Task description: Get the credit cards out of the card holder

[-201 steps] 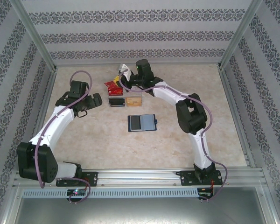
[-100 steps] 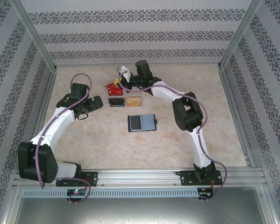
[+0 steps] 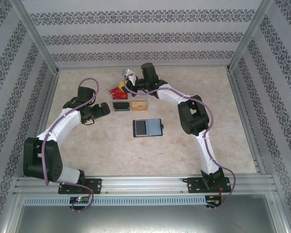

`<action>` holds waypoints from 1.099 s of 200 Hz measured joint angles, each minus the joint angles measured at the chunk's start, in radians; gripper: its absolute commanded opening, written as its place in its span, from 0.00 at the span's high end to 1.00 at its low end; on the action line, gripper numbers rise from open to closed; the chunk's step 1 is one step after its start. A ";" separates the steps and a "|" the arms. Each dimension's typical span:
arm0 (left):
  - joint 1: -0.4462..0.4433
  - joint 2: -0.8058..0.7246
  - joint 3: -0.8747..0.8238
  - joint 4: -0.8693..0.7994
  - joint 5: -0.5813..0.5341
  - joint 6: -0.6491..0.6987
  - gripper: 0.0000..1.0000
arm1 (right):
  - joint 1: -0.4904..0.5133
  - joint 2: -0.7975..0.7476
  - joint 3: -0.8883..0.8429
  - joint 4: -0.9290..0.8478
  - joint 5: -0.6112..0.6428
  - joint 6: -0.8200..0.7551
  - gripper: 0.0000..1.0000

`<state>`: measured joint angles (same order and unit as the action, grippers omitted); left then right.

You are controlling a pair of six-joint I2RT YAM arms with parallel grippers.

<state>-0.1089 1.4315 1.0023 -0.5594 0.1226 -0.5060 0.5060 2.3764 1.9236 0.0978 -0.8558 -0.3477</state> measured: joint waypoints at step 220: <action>-0.003 0.020 -0.039 0.069 0.091 -0.047 0.00 | 0.077 -0.525 -0.438 -0.067 0.374 0.168 0.39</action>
<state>-0.1120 1.4517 0.9634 -0.4908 0.2134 -0.5529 0.5835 1.8511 1.4860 0.0311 -0.4820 -0.1795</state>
